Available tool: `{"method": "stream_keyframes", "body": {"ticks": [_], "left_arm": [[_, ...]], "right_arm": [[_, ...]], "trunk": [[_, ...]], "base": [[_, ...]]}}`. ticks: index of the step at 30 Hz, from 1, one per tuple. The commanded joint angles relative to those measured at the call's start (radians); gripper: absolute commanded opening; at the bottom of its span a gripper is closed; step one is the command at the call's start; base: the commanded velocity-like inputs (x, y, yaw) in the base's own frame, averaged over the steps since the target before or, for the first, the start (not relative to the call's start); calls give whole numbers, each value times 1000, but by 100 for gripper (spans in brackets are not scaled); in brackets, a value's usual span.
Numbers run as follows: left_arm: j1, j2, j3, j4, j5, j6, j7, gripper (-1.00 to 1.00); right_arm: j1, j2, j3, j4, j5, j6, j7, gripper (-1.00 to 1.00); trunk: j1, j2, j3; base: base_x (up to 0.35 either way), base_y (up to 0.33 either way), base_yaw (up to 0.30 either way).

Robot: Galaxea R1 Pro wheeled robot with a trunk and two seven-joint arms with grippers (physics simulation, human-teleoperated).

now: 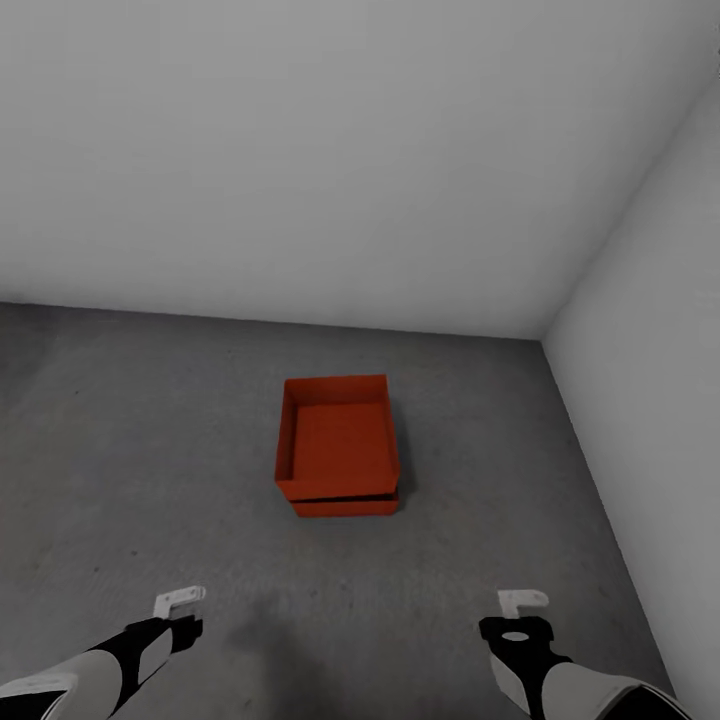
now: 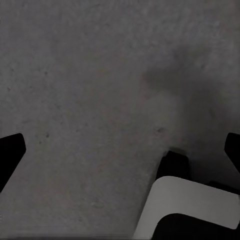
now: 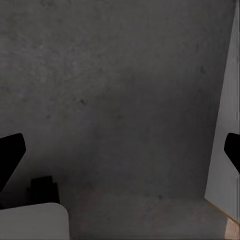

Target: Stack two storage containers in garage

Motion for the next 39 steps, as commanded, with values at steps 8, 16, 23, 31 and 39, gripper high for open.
{"method": "stream_keyframes", "body": {"ticks": [8,16,23,31,39], "left_arm": [[74,-2,4,-1,5,-14,2,100],[150,-3,4,0,5,-89,2,100],[197,-4,5,0,6,-102,4,100],[250,-5,5,0,6,-120,3,100],[283,-6,5,0,6,-154,2,100]], "right_arm": [[119,-85,7,2,-10,-42,12,100],[200,-127,8,2,-17,-66,21,100],[271,-131,8,2,-18,-83,42,100],[340,-131,7,3,-19,-85,93,100],[381,-131,7,3,-19,-90,117,100]], "trunk": [[0,-1,12],[0,-1,24],[0,-1,36],[0,-1,48],[0,-1,61]], "base": [[0,0,0],[0,0,0],[0,0,0],[0,0,0],[0,0,0]]}}
